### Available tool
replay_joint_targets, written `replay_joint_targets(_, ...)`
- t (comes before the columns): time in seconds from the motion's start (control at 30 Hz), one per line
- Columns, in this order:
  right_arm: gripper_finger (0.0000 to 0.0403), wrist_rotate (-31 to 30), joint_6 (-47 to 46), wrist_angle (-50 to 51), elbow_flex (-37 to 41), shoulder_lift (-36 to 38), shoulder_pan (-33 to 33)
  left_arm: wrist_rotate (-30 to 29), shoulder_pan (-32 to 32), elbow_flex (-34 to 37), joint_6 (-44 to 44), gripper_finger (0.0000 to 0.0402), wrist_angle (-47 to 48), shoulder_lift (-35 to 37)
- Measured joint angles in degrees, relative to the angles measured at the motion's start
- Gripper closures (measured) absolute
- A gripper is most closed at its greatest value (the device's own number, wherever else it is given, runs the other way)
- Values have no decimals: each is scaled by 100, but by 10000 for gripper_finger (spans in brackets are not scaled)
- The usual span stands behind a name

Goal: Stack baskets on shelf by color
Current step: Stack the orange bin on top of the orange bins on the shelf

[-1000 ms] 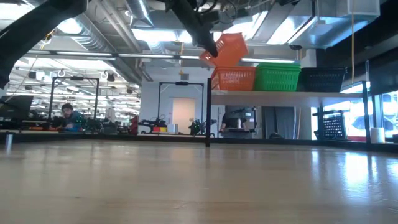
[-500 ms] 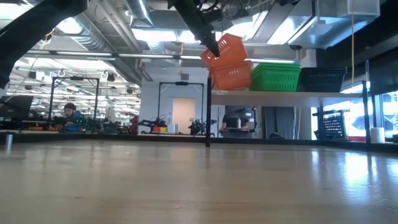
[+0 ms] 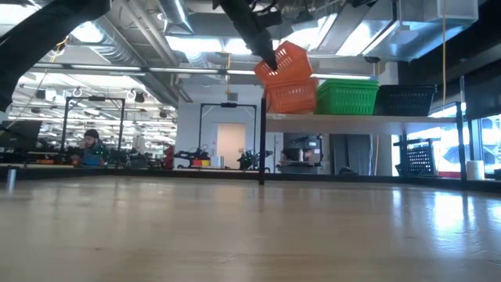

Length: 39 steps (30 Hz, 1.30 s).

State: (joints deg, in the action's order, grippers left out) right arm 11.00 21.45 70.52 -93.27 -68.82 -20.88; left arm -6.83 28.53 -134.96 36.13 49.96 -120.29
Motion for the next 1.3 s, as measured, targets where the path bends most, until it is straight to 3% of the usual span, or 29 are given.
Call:
replay_joint_targets(0.17, 340, 0, 0, 0, 0, 0, 0, -112, -86, 0, 178, 379, -24, 0)
replay_joint_targets(0.4, 340, 0, 0, -7, 0, 0, 0, -872, -236, 0, 185, 351, -146, 2)
replay_joint_targets(0.77, 340, -156, 2, -188, 2, 66, 2, -897, -566, 0, 224, 352, -423, 31)
replay_joint_targets(1.03, 340, -152, 2, -219, 4, 176, 2, -909, -266, -7, 310, 352, -941, -94)
replay_joint_targets(1.3, 340, -147, 2, -247, 4, 201, 2, -872, -115, -1, 47, 397, -983, -235)
